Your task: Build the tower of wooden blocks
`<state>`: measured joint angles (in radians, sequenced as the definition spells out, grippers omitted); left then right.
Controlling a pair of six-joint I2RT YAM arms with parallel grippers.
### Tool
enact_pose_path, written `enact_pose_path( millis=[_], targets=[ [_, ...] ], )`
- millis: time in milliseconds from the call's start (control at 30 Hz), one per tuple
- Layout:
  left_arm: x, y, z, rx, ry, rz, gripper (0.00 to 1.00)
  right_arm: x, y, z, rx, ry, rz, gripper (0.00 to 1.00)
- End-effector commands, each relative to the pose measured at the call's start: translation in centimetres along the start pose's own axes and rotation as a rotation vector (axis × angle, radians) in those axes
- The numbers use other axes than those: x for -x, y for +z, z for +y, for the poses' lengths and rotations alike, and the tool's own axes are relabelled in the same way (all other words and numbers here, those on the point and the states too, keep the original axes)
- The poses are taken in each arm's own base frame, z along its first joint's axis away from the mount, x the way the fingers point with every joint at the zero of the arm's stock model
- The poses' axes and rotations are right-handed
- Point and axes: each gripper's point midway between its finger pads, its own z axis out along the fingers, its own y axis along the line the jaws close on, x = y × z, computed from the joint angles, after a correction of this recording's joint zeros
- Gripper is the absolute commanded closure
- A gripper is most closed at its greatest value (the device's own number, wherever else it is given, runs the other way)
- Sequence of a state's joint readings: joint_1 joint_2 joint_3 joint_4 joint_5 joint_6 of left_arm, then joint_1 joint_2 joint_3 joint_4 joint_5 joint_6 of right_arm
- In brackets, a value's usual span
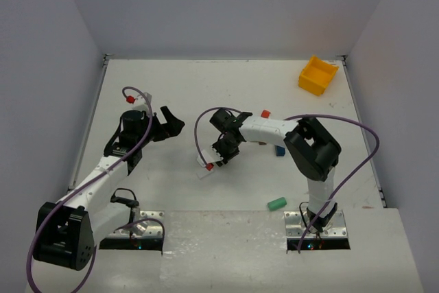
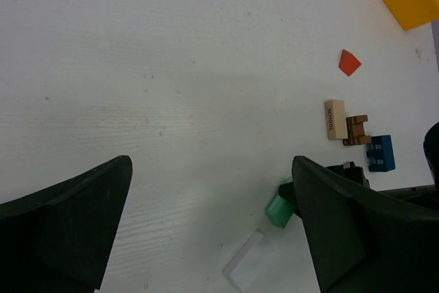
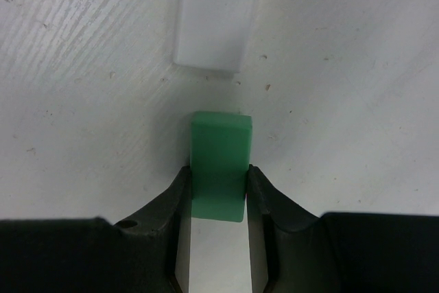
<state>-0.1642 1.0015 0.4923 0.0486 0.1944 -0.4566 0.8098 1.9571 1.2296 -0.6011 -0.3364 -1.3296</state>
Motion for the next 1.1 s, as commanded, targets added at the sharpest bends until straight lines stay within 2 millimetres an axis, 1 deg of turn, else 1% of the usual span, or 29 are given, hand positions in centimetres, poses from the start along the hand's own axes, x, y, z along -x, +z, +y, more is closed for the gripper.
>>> enact_pose_path(
  millis=[0, 133, 333, 600, 733, 1067],
  targets=[
    [1.6, 0.1, -0.9, -0.028, 0.031, -0.057, 0.0, 0.6, 1.3, 0.6, 0.04, -0.006, -0.022, 0.82],
    [1.7, 0.1, -1.0, -0.029, 0.033, -0.058, 0.0, 1.3, 1.5, 1.4, 0.073, 0.001, -0.036, 0.8],
    [1.7, 0.1, -1.0, -0.025, 0.034, -0.055, 0.0, 1.4, 2.0, 1.2, 0.081, 0.025, -0.033, 0.77],
    [1.7, 0.0, -0.9, -0.021, 0.037, -0.053, 0.0, 2.0, 2.1, 2.1, 0.122, 0.032, -0.052, 0.77],
    [1.8, 0.0, -0.9, -0.02, 0.037, -0.054, 0.0, 2.1, 2.1, 2.8, 0.146, 0.038, -0.048, 0.76],
    [1.8, 0.0, -0.9, -0.021, 0.041, -0.053, 0.0, 2.1, 2.5, 3.2, 0.162, 0.046, -0.037, 0.74]
  ],
)
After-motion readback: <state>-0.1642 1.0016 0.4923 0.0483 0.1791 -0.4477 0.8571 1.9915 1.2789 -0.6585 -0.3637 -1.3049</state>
